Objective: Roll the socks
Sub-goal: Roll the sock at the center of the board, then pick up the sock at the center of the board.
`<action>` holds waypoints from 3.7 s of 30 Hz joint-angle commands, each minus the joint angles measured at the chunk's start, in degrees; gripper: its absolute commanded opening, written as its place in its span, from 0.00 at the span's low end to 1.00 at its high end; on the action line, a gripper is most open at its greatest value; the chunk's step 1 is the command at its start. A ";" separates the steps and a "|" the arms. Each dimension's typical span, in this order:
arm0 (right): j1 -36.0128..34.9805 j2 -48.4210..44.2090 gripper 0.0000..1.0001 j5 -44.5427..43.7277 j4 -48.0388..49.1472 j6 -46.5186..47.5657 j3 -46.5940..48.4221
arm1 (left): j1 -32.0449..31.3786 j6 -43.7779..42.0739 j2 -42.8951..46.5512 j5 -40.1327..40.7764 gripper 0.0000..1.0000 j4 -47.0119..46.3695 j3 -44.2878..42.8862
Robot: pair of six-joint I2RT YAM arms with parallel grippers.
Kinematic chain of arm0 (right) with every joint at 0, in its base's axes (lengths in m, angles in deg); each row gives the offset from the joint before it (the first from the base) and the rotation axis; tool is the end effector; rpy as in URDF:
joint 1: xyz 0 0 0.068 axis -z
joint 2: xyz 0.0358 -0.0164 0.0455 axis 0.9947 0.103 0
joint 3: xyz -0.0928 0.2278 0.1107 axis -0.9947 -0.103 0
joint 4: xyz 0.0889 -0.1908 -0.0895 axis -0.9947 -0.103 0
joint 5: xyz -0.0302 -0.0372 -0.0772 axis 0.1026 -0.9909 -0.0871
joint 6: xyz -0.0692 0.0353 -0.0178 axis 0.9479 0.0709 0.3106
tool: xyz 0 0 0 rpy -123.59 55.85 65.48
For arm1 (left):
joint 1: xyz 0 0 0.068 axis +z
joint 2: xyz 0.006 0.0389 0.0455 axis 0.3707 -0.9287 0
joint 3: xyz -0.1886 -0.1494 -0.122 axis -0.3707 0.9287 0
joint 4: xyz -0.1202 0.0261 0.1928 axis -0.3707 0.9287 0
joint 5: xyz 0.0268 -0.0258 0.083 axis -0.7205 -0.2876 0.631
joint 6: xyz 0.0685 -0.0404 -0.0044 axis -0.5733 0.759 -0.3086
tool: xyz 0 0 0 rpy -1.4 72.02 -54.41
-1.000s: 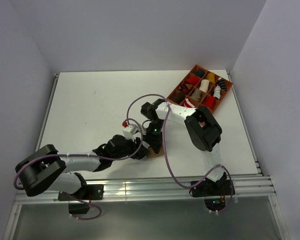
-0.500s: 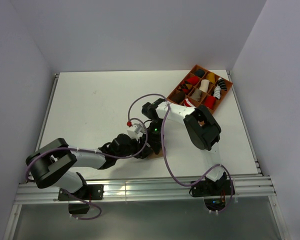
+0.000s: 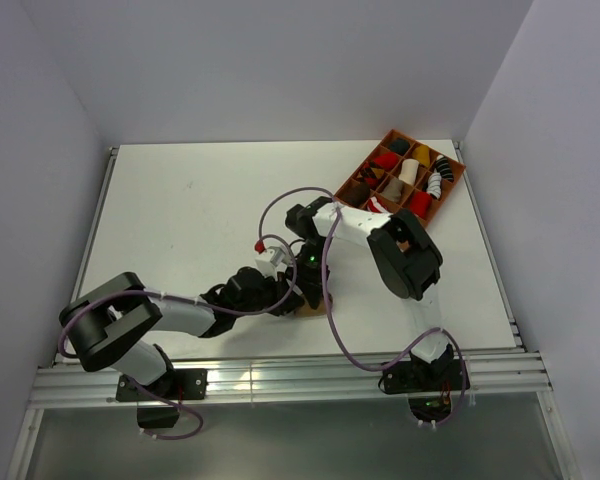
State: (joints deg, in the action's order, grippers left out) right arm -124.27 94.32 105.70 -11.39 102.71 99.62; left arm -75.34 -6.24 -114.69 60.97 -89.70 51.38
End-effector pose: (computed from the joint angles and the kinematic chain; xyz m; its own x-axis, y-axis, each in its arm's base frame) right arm 0.2269 0.2417 0.1414 -0.3268 -0.9288 -0.1748 -0.8133 0.1821 0.5526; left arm 0.1604 -0.2287 0.1501 -0.7660 -0.0977 -0.6354 0.4542 0.6172 -0.6424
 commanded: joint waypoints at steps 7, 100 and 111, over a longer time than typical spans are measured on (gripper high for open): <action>2.91 -0.77 0.39 -8.21 11.08 -0.54 -3.78 | -0.47 0.15 -2.32 1.28 0.00 6.94 -1.71; -10.18 -53.17 0.61 -27.80 60.40 17.56 -58.81 | 3.04 -0.64 -16.03 -6.81 0.00 29.36 -21.22; -10.18 -45.70 0.58 -27.89 55.39 17.57 -54.32 | 5.59 -2.22 -16.82 -9.62 0.00 30.68 -22.80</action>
State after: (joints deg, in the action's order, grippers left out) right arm -134.08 46.65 77.18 48.45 120.50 44.00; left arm -70.49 -4.69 -128.96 51.40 -67.67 28.08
